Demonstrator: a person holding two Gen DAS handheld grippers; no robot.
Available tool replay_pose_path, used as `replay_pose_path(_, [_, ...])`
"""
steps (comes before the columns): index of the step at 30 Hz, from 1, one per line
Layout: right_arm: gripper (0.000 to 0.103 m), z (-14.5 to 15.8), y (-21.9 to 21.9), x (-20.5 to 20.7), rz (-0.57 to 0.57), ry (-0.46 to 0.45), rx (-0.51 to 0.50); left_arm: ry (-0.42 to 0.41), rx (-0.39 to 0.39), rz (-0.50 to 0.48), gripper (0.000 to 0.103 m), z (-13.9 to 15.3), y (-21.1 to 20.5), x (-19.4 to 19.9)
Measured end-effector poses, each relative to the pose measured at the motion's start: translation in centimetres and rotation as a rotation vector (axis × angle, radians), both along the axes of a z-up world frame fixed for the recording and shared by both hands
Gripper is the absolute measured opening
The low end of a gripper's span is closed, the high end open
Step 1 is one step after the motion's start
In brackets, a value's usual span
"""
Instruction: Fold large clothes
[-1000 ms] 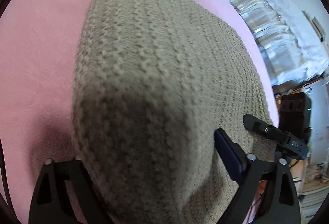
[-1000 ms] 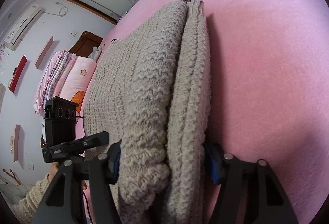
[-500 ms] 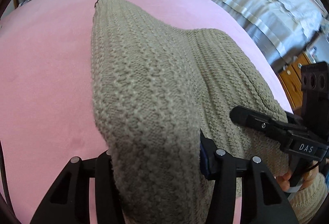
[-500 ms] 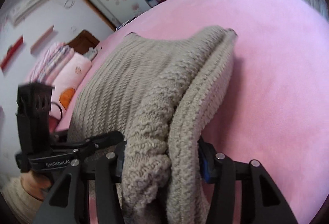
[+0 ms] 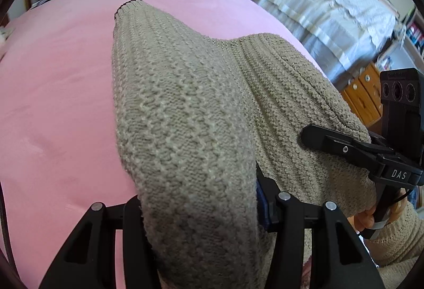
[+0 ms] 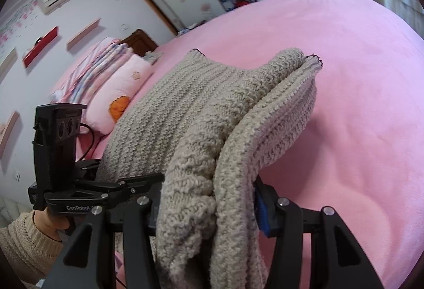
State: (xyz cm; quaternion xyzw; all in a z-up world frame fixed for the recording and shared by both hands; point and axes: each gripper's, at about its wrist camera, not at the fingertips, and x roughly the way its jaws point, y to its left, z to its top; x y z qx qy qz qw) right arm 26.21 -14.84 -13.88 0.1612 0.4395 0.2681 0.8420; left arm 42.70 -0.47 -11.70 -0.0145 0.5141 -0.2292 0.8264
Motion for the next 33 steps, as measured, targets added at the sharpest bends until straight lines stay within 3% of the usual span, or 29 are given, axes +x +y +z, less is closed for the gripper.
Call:
replay_pose_path(8, [0.051, 3.9, 12.8, 4.5, 0.125, -0.099, -0.002, -0.112, 0.043, 0.074, 0.049, 4.0, 12.7, 2.2])
replay_pose_path(14, [0.051, 3.2, 23.4, 11.7, 0.163, -0.149, 0.011, -0.158, 0.054, 0.124, 0.049, 3.7, 22.4, 9.7])
replay_pose_path(20, [0.051, -0.8, 30.5, 19.9, 0.108, -0.122, 0.059, -0.127, 0.041, 0.168, 0.049, 0.2, 29.0, 19.6])
replay_pose_path(28, [0.051, -8.7, 34.8, 28.5, 0.023, -0.057, 0.050, -0.041, 0.059, 0.187, 0.050, -8.0, 33.7, 30.5])
replay_pose_path(31, [0.051, -11.8, 35.2, 30.0, -0.005, -0.009, 0.024, 0.006, 0.050, 0.231, 0.061, -11.8, 34.5, 32.2])
replay_pose_path(33, [0.052, -12.8, 35.2, 29.9, 0.014, -0.004, -0.018, 0.005, -0.004, 0.275, 0.079, -13.3, 35.9, 32.0])
